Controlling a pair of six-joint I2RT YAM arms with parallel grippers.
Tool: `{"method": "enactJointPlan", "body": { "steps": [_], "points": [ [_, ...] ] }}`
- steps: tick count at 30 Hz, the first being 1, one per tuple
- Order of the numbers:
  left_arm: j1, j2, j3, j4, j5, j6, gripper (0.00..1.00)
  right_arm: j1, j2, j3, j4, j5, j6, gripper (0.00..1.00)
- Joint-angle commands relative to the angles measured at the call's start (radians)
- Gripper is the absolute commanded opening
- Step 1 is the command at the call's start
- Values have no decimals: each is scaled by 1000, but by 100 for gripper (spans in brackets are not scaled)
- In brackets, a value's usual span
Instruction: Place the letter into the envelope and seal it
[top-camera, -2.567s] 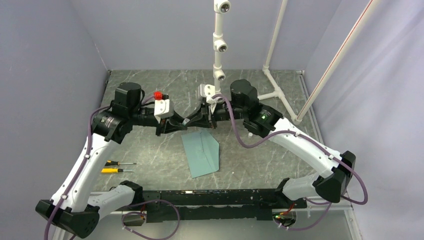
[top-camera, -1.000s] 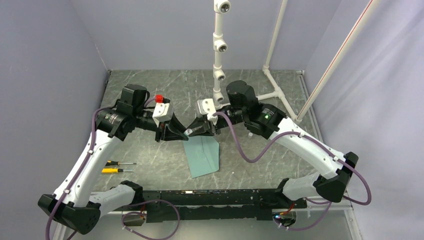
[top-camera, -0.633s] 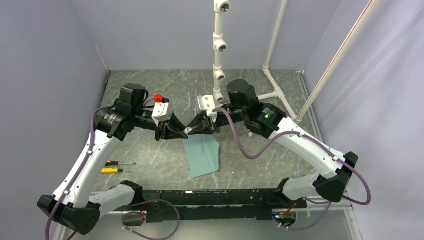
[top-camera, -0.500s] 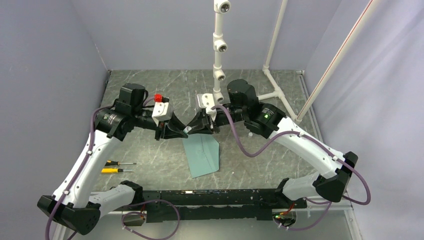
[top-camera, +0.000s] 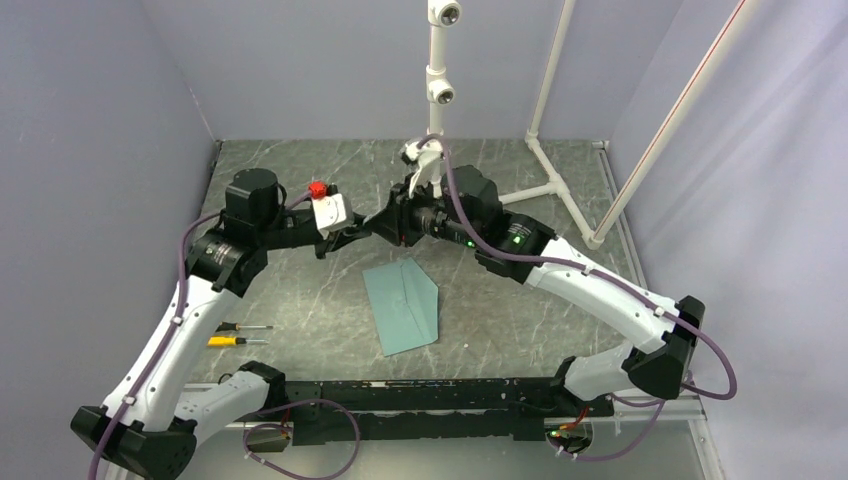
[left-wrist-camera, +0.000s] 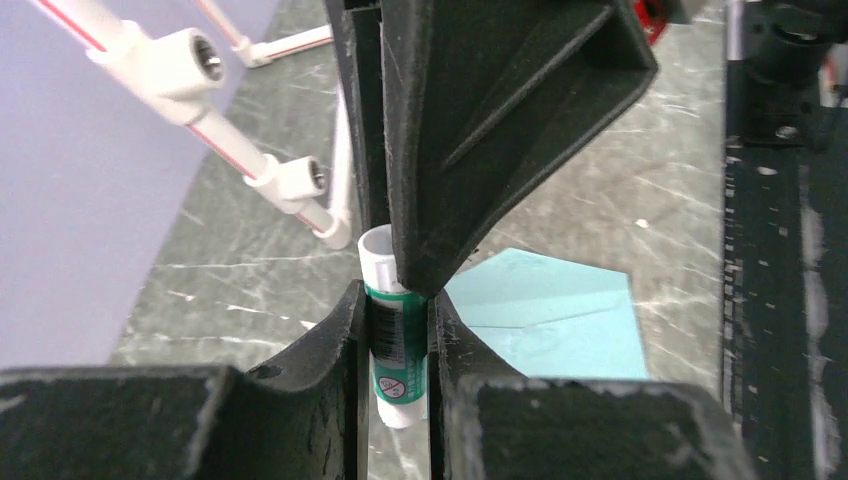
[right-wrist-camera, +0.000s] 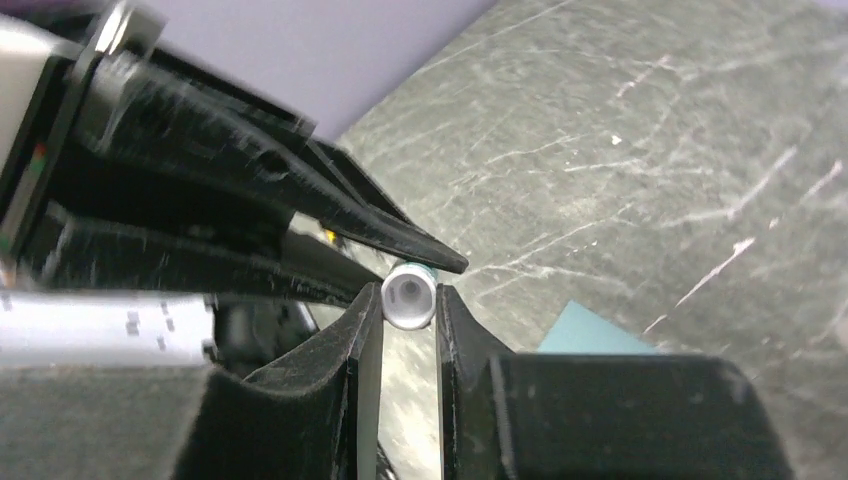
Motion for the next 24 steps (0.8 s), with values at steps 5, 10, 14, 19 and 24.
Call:
{"method": "enactJointPlan", "body": {
  "steps": [5,10,14,19,24],
  "points": [
    [-10,11,-5,8,-12,-7,2,-24,-40,29,228,325,319,21],
    [-10,61,41,-135,164,49,2,-42,-207,-293,572,-167,-112,67],
    [-10,111,99,-266,277,109,2,-49,-269,-326,436,-410,-426,70],
    [-10,157,140,-369,388,173,3,-52,-186,-141,-9,-614,-739,59],
    [-10,193,166,-469,453,245,2,-54,-116,-29,-174,-726,-856,49]
  ]
}}
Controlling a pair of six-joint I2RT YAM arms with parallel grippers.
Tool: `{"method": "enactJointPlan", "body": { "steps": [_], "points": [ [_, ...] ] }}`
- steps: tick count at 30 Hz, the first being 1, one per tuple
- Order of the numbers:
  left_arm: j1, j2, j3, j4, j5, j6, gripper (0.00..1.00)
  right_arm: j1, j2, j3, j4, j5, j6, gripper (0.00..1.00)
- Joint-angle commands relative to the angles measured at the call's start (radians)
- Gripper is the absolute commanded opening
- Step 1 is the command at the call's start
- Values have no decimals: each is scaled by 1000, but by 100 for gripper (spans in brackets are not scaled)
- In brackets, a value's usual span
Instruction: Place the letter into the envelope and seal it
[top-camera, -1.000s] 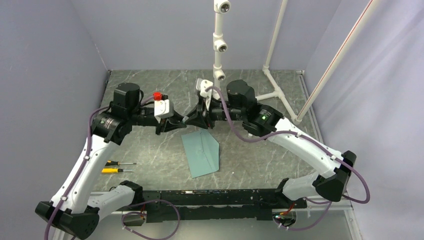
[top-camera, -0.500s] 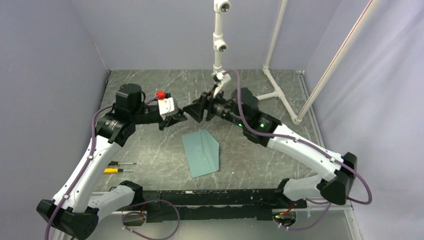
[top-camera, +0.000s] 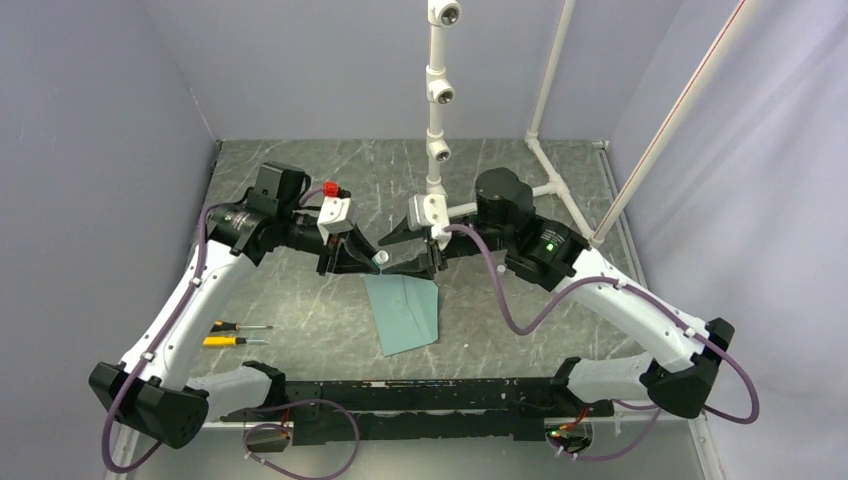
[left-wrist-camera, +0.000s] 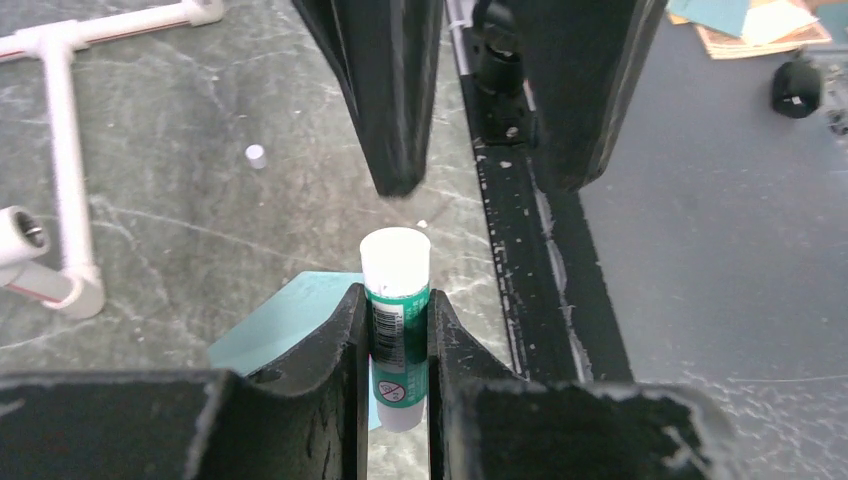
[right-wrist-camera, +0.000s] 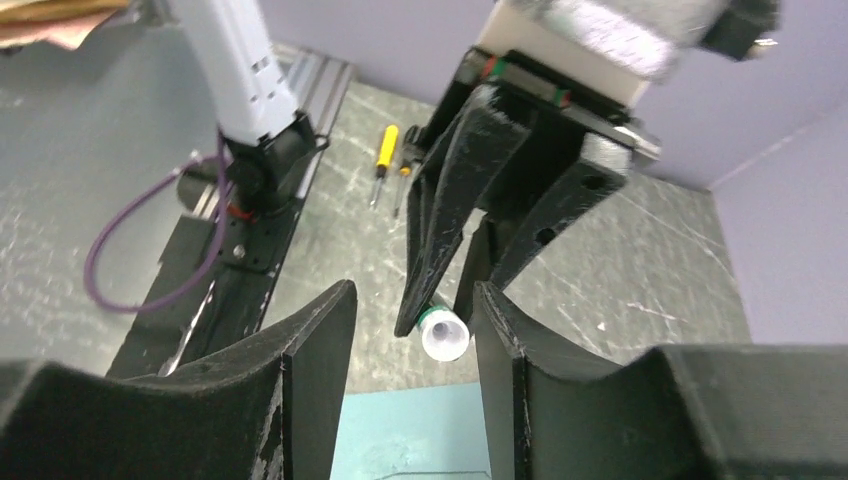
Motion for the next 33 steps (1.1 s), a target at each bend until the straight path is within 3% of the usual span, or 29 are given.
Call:
{"method": "enactJointPlan", "body": {
  "steps": [1,9,18,22,23,25,30,33],
  "points": [
    [-1,21,51,-124,128,102,3,-5,39,71,-191,-159,-214,50],
    [-1,17,56,-140,161,121,3,-5,89,125,-286,-155,-285,48],
    [-1,30,79,-188,159,161,2,-6,83,89,-131,-142,-192,42],
    [-1,18,74,-149,151,134,2,-5,93,90,-126,-114,-176,31],
    [-1,13,70,-132,144,121,2,-5,91,81,-106,-91,-153,26],
    [-1,-3,57,-58,113,68,2,-3,83,50,-34,-33,-90,3],
    [0,-70,-28,174,-78,-80,3,22,56,-65,261,206,149,0],
    [0,-82,-46,220,-136,-105,2,50,75,-64,342,468,297,0]
  ]
}}
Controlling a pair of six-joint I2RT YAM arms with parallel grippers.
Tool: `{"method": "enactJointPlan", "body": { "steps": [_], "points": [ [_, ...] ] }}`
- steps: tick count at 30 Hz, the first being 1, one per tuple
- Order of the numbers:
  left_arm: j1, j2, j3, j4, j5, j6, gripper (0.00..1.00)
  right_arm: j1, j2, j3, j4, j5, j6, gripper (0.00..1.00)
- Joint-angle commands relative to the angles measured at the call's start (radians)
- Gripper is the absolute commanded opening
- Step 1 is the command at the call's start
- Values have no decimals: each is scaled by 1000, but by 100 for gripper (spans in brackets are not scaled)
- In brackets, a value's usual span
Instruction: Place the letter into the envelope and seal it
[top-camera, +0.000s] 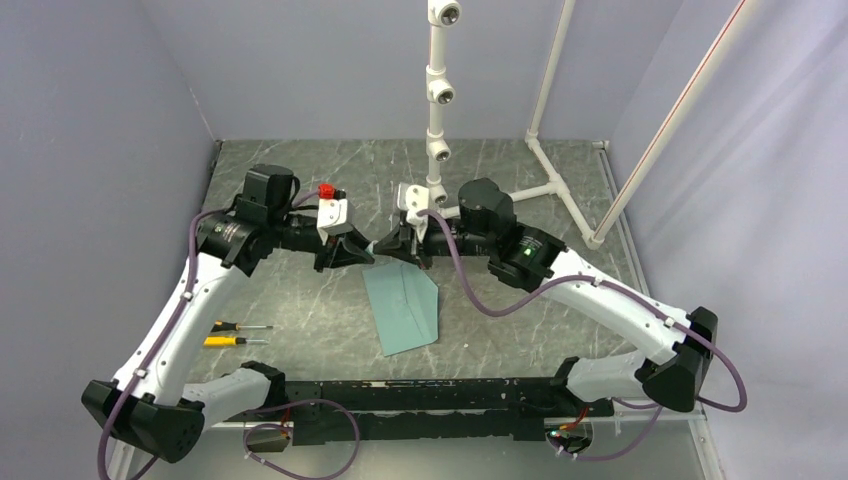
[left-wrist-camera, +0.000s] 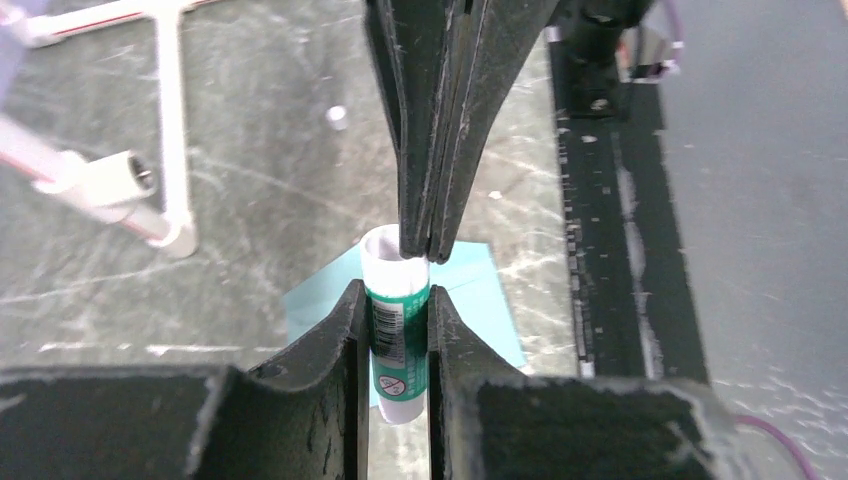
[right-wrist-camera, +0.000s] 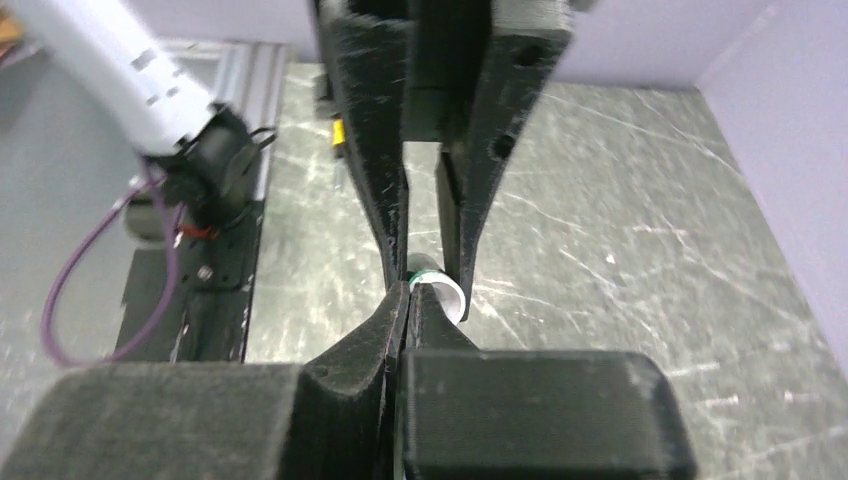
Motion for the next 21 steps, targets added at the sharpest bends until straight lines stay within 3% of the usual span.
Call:
{"method": "enactJointPlan", "body": {
  "steps": [1,3,5,7,9,13,17,21],
  "points": [
    [-13,-34,-18,180,-78,-101,2,45,31,21,271,463,271,0],
    [-13,-34,-24,194,-110,-104,3,62,73,98,212,689,413,0],
    [-13,-40,-34,207,-144,-103,2,64,120,206,31,957,679,0],
    [-13,-41,-38,212,-150,-99,2,64,151,284,-79,1017,840,0],
    [-13,-37,-35,201,-146,-91,3,64,147,295,-81,979,925,0],
    [-13,-30,-26,177,-117,-79,2,62,105,250,35,880,890,3],
    [-13,-22,-11,132,-75,-57,2,59,1,94,275,752,761,41],
    [-12,-4,19,52,-12,-13,2,51,-127,-100,485,595,593,60]
  ]
}}
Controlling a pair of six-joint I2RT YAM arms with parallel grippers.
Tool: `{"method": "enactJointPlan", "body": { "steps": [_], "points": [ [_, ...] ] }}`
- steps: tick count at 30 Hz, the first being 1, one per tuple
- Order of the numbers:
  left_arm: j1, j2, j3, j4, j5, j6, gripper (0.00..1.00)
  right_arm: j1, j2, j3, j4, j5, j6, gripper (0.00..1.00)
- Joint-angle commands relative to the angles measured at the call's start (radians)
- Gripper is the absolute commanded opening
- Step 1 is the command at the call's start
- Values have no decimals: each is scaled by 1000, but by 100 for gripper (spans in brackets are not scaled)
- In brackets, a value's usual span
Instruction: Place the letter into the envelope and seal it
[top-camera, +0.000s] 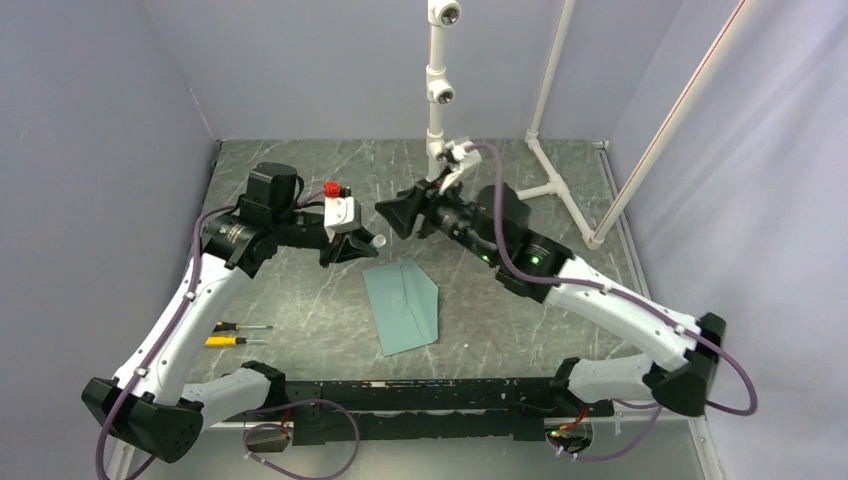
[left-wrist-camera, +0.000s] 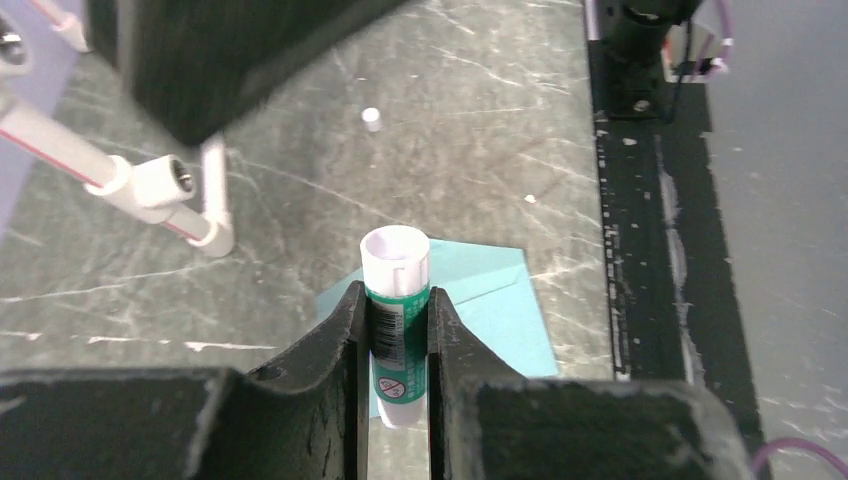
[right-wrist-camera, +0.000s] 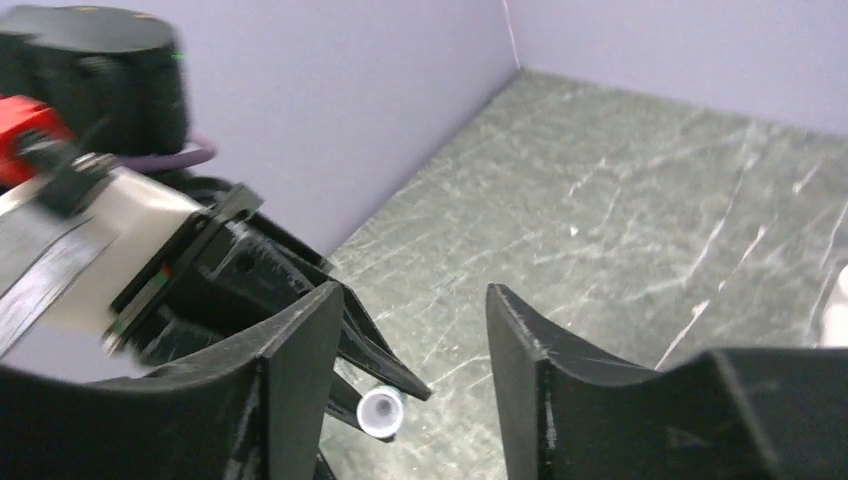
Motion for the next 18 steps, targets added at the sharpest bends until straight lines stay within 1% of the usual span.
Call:
{"method": "enactJointPlan", "body": {
  "steps": [1,3,4,6,10,13,16,18],
  "points": [
    [-4,17,51,-115,142,56,2,-10,-151,-150,351,-175,-214,61],
    [-4,22,58,-143,164,72,2,-11,-174,-187,367,-250,-308,64],
    [-4,27,61,-153,175,81,3,-11,-177,-186,350,-290,-338,66],
    [-4,32,67,-172,199,94,2,-13,-164,-162,286,-363,-410,67],
    [-4,26,78,-173,253,87,2,-12,-139,-110,178,-462,-468,69],
    [-4,19,82,-143,274,44,2,-12,-122,-49,99,-438,-401,72],
    [-2,-7,51,-42,241,-55,2,-12,-104,21,-7,-329,-297,74],
    [-2,-33,8,52,187,-125,2,-16,-93,58,-68,-256,-232,77]
  ]
}}
